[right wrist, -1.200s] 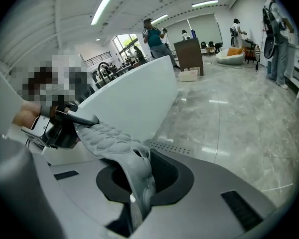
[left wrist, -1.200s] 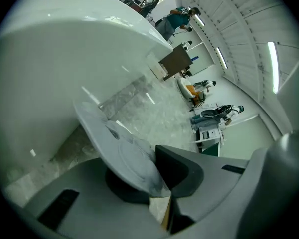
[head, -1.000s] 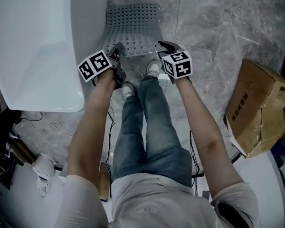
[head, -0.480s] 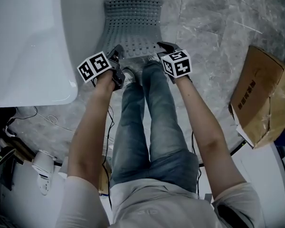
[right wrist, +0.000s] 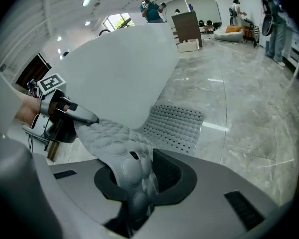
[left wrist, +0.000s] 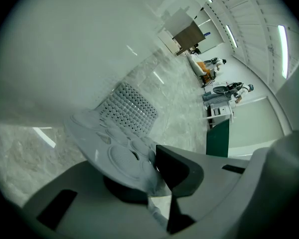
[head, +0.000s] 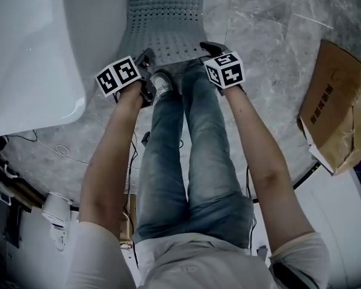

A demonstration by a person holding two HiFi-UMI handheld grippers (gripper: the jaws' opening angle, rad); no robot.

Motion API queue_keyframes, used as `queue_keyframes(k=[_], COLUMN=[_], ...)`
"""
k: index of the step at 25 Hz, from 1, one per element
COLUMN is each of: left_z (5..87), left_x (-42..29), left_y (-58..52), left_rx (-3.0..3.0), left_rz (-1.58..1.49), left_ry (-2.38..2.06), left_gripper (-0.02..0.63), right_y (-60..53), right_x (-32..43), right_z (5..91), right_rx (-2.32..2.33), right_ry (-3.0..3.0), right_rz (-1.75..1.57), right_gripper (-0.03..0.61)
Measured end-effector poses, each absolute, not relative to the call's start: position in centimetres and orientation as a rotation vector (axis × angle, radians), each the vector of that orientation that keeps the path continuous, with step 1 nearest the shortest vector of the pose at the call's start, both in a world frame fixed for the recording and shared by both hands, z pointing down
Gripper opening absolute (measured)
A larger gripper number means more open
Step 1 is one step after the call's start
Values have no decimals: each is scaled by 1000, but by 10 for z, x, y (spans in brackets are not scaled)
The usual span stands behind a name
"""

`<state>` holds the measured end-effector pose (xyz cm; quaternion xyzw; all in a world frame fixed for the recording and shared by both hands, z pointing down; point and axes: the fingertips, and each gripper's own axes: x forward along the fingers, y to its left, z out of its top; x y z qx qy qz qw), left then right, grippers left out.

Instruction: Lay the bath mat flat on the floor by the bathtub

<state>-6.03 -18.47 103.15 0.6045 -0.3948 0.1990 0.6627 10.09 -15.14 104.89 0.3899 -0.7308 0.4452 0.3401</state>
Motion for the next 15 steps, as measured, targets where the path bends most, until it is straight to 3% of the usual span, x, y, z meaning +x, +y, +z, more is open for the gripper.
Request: queue_keyframes(k=[15], left_z=[1095], left_x=[-89], left_y=[-80], left_rx=[1296], left_rz=[433], left_ry=[-900], left_gripper=[60], right_y=[-37], right_x=[78], right_z=[1120], right_rx=[934], right_ry=[-1842], right_rz=[1175], right_gripper=[133])
